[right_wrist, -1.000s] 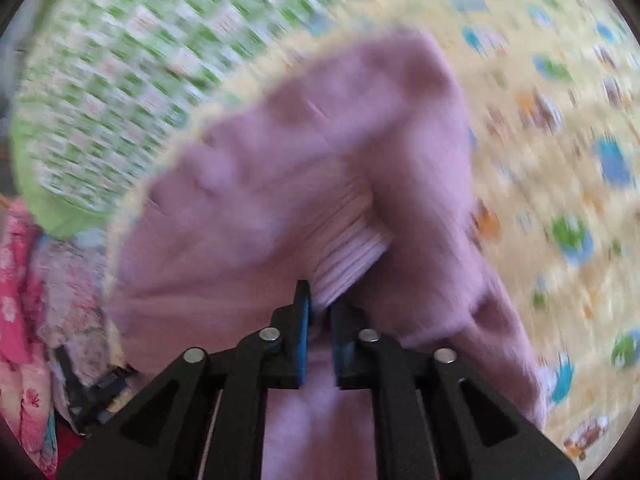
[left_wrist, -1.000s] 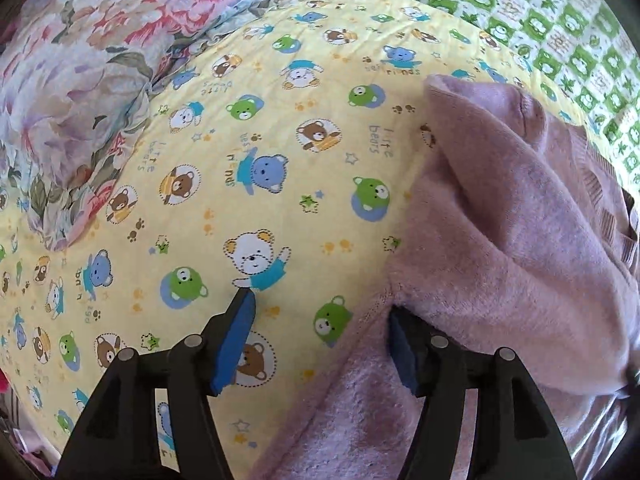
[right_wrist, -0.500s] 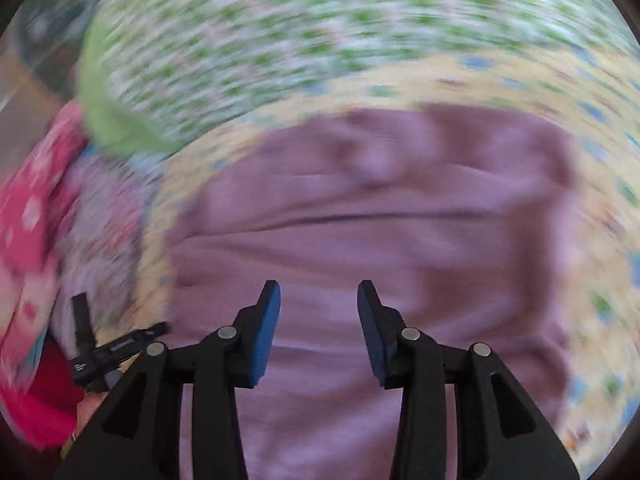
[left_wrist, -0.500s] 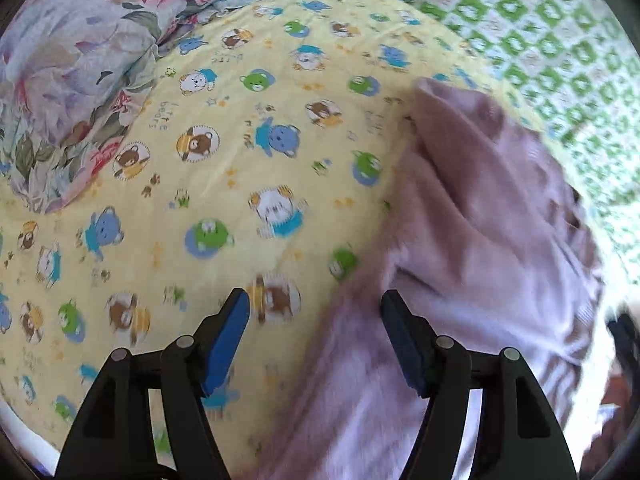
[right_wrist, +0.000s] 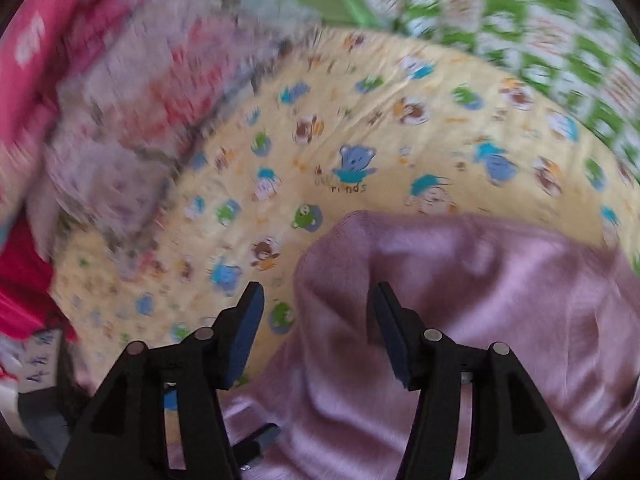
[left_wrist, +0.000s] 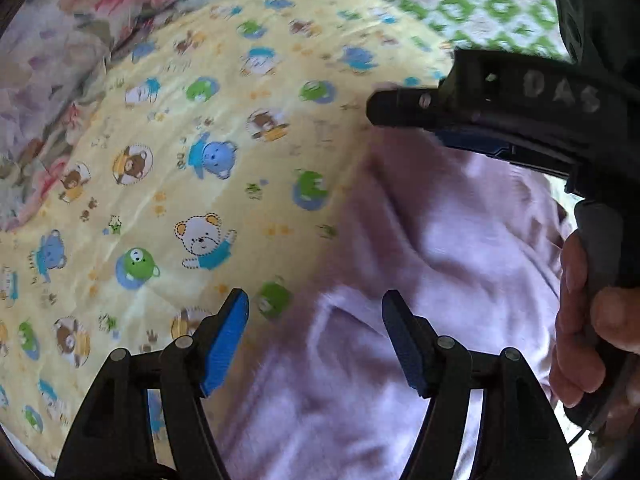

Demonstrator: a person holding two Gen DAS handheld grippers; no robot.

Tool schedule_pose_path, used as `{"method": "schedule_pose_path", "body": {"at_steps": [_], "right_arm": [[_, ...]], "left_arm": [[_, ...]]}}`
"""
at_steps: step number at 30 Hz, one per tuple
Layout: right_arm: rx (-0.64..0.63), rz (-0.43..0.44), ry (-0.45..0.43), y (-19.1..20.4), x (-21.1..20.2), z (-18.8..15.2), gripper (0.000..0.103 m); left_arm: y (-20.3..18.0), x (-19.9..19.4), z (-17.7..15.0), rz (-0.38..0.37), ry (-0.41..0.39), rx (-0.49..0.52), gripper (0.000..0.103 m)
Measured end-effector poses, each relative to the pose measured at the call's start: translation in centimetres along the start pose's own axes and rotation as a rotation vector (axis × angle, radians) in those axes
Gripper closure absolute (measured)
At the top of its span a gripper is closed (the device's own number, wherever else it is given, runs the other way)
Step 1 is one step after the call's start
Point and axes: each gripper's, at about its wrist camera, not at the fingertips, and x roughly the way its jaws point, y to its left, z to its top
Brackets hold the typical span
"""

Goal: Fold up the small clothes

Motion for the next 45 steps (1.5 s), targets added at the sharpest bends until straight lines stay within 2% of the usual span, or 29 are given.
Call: {"method": "schedule_pose_path", "body": {"at_steps": [1, 2, 4, 7, 8, 9, 11, 13, 16, 18, 20, 21, 24, 27, 28, 29, 30, 31, 32, 33, 35, 36, 38, 40, 41, 43, 44, 45], "right_arm": [[0.002, 0.004, -0.006, -0.5, 0.2, 0.2, 0.060], [0.023, 0.032, -0.005, -1.2, 0.5, 0.3, 0.092], [0.115, 0.106, -0.029, -3.3, 0.4, 0.7, 0.096], [0.264, 0.350, -0.213, -6.4, -1.7, 1.3, 0.097], [0.316, 0.359, -0.283, -7.6, -2.1, 1.4, 0.103], [0.348, 0.333, -0.296, -8.3, -2.0, 1.6, 0.103], [0.420, 0.293, -0.264, -9.7, -0.7, 1.7, 0.103], [0.456, 0.285, -0.202, -10.4, 0.3, 1.3, 0.102], [0.421, 0.315, -0.200, -9.9, -1.3, -0.2, 0.099], [0.375, 0.304, -0.182, -9.7, -2.2, -0.9, 0.087], [0.332, 0.262, -0.170, -9.4, -3.4, -2.3, 0.047], [0.313, 0.238, -0.181, -9.4, -4.4, -3.6, 0.044], [0.291, 0.233, -0.217, -10.3, -6.4, -6.7, 0.044], [0.303, 0.352, -0.189, -10.7, -6.7, -9.1, 0.044], [0.318, 0.347, -0.144, -11.1, -5.9, -9.9, 0.044], [0.335, 0.297, -0.110, -11.5, -5.3, -10.4, 0.044], [0.377, 0.171, -0.074, -12.8, -4.5, -11.2, 0.045], [0.438, 0.103, -0.083, -14.7, -4.4, -12.1, 0.052], [0.488, 0.117, -0.112, -15.9, -4.9, -12.6, 0.068], [0.569, 0.093, -0.171, -17.6, -6.6, -13.6, 0.068], [0.607, -0.053, -0.252, -18.7, -9.9, -14.8, 0.066], [0.620, -0.074, -0.312, -19.5, -12.2, -15.9, 0.065], [0.657, -0.033, -0.356, -20.5, -14.5, -17.5, 0.056], [0.675, -0.007, -0.374, -21.1, -16.3, -19.6, 0.052], [0.668, 0.014, -0.358, -21.3, -16.5, -20.6, 0.045], [0.683, 0.003, -0.276, -21.9, -15.7, -22.6, 0.042], [0.704, -0.051, -0.225, -22.3, -15.1, -23.8, 0.042], [0.742, -0.156, -0.158, -23.2, -14.7, -25.5, 0.042]], "left_arm": [[0.5, 0.6, 0.2, -0.002, 0.012, -0.013, 0.034], [0.8, 0.9, 0.2, -0.011, 0.019, -0.024, 0.034], [1.2, 0.9, 0.3, -0.024, 0.008, -0.023, 0.034], [0.9, 0.8, 0.3, -0.011, 0.003, 0.003, 0.034], [1.1, 0.8, 0.4, -0.009, 0.004, 0.002, 0.035], [1.0, 0.9, 0.4, -0.004, 0.006, 0.001, 0.036], [0.3, 1.3, 0.7, 0.010, 0.004, 0.011, 0.036], [0.0, 1.4, 0.9, 0.017, 0.009, 0.015, 0.036], [0.2, 1.0, 0.9, 0.013, 0.007, 0.018, 0.035], [0.2, 1.3, 1.2, 0.012, 0.011, 0.030, 0.035], [0.6, 1.4, 1.3, 0.020, 0.007, 0.045, 0.035], [0.5, 1.5, 1.3, 0.028, 0.008, 0.050, 0.035], [0.2, 1.7, 1.3, 0.051, 0.007, 0.065, 0.034], [0.3, 1.7, 1.2, 0.055, 0.007, 0.071, 0.034], [0.4, 1.7, 1.3, 0.056, 0.008, 0.069, 0.033], [0.5, 1.6, 1.3, 0.060, 0.009, 0.069, 0.033], [0.1, 1.7, 1.2, 0.066, 0.009, 0.073, 0.033], [-0.1, 1.8, 1.2, 0.076, 0.008, 0.082, 0.033], [-0.2, 1.8, 1.2, 0.087, 0.007, 0.092, 0.033], [-0.3, 1.9, 1.3, 0.095, 0.007, 0.097, 0.033], [-0.3, 1.8, 1.2, 0.103, 0.008, 0.103, 0.033], [-0.3, 1.8, 1.3, 0.104, 0.009, 0.102, 0.033], [-0.3, 1.9, 1.4, 0.102, 0.011, 0.102, 0.033], [-0.2, 1.9, 1.4, 0.104, 0.008, 0.107, 0.032], [-0.2, 1.9, 1.4, 0.109, 0.007, 0.109, 0.032], [-0.4, 1.9, 1.3, 0.122, 0.006, 0.113, 0.032], [-0.6, 1.9, 1.2, 0.130, 0.007, 0.117, 0.032], [-0.6, 2.0, 1.2, 0.136, 0.009, 0.122, 0.032]]}}
